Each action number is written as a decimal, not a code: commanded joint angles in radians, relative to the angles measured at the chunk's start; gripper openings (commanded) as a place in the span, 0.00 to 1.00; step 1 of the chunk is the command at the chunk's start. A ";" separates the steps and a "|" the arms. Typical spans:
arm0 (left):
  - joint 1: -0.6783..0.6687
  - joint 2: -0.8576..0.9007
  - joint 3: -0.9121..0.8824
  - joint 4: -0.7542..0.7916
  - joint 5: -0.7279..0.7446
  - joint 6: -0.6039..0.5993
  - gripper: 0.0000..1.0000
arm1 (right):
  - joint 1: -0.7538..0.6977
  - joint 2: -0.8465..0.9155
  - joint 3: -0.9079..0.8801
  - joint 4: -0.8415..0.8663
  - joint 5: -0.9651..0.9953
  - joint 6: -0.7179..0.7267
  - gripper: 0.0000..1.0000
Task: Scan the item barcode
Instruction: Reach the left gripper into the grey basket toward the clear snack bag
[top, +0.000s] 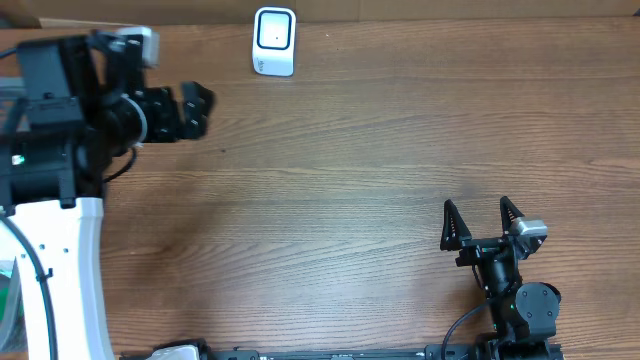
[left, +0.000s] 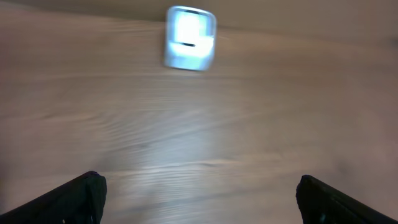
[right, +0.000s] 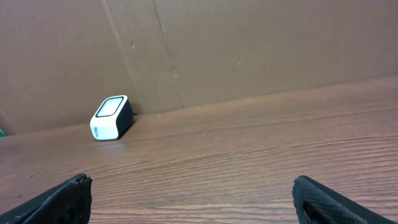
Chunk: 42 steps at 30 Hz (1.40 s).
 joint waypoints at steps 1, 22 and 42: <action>0.093 0.001 0.094 -0.016 -0.263 -0.165 1.00 | -0.002 -0.007 -0.010 0.003 0.004 -0.008 1.00; 0.595 0.129 0.021 -0.012 -0.715 -0.258 1.00 | -0.002 -0.007 -0.010 0.003 0.004 -0.008 1.00; 0.608 0.294 -0.344 0.311 -0.640 0.105 1.00 | -0.002 -0.007 -0.010 0.003 0.004 -0.008 1.00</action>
